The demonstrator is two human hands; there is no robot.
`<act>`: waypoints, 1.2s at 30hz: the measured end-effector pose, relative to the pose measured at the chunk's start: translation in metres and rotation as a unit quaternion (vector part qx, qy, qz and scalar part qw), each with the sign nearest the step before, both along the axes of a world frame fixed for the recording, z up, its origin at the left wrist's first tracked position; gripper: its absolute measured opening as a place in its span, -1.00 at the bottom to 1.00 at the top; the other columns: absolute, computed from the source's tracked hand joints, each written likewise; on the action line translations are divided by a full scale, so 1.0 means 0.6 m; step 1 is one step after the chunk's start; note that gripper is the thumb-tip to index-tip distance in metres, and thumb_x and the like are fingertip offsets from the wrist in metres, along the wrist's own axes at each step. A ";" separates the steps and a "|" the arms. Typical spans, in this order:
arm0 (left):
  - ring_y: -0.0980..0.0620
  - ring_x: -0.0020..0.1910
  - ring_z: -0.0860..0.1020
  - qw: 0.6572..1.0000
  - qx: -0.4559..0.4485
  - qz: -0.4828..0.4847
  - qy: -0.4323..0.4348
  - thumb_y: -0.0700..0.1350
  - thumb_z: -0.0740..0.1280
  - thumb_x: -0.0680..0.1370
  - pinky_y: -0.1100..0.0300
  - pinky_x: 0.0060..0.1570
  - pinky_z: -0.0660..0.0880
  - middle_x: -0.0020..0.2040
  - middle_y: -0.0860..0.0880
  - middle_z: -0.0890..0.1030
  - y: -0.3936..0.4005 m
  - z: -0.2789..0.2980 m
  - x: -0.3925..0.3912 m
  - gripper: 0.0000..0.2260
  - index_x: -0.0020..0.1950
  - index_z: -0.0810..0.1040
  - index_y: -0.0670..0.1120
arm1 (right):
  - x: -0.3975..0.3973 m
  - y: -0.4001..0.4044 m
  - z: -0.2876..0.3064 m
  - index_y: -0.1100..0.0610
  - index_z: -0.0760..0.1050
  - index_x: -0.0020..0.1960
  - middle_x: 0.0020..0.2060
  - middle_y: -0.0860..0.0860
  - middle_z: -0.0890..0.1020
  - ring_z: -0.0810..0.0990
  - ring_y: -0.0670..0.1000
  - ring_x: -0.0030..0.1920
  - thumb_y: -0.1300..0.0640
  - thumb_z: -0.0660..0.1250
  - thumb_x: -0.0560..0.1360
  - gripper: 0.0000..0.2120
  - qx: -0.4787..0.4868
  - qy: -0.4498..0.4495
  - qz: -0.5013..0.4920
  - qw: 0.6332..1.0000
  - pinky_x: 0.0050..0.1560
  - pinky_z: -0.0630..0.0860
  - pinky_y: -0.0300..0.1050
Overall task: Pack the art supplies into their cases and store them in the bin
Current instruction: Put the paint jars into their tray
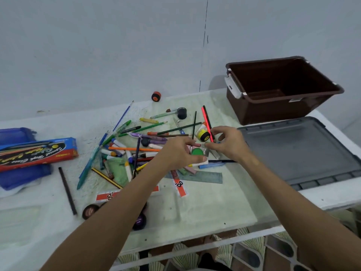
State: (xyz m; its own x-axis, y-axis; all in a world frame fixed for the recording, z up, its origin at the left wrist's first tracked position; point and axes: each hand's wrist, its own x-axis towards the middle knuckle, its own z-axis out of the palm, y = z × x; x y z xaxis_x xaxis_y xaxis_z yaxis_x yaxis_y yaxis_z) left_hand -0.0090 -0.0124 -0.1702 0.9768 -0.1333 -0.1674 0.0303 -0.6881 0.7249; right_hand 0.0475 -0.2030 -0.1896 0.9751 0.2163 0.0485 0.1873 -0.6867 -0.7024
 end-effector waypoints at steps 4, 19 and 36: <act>0.17 -0.29 0.52 0.999 0.047 0.006 -0.007 0.22 0.53 0.30 0.24 -0.27 0.45 -0.27 0.06 0.57 -0.006 -0.010 0.007 -0.53 0.08 0.58 0.01 | 0.010 0.002 -0.005 0.10 0.57 0.22 -0.02 -0.05 0.60 0.46 -0.18 -0.27 -0.06 0.58 0.27 -0.42 0.001 0.000 0.021 1.000 -0.34 0.32 -0.48; 0.15 -0.21 0.57 0.996 0.018 0.078 -0.044 -0.06 0.45 0.37 0.36 -0.26 0.48 -0.14 0.08 0.60 0.051 0.015 -0.039 -0.74 0.05 0.57 0.05 | -0.018 0.043 0.017 0.11 0.61 0.06 -0.13 0.00 0.57 0.51 -0.09 -0.19 0.10 0.52 0.31 -0.67 0.004 -0.059 0.008 0.998 -0.26 0.36 -0.44; 0.17 -0.24 0.54 0.990 -0.017 0.113 -0.081 -0.06 0.52 0.34 0.26 -0.26 0.48 -0.13 0.10 0.59 0.136 0.026 -0.227 -0.73 -0.09 0.47 0.04 | -0.243 0.113 0.037 0.05 0.60 0.09 -0.12 -0.06 0.64 0.59 -0.08 -0.13 0.18 0.51 0.27 -0.61 0.074 0.018 0.151 0.986 -0.19 0.48 -0.31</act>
State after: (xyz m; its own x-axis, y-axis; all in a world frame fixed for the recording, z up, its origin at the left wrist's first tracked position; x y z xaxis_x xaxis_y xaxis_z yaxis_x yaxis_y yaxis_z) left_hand -0.1453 0.0692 -0.1543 0.9960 0.0890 -0.0043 0.0615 -0.6528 0.7550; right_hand -0.0985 -0.1351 -0.1672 0.8694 0.4893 0.0683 0.3401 -0.4925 -0.8011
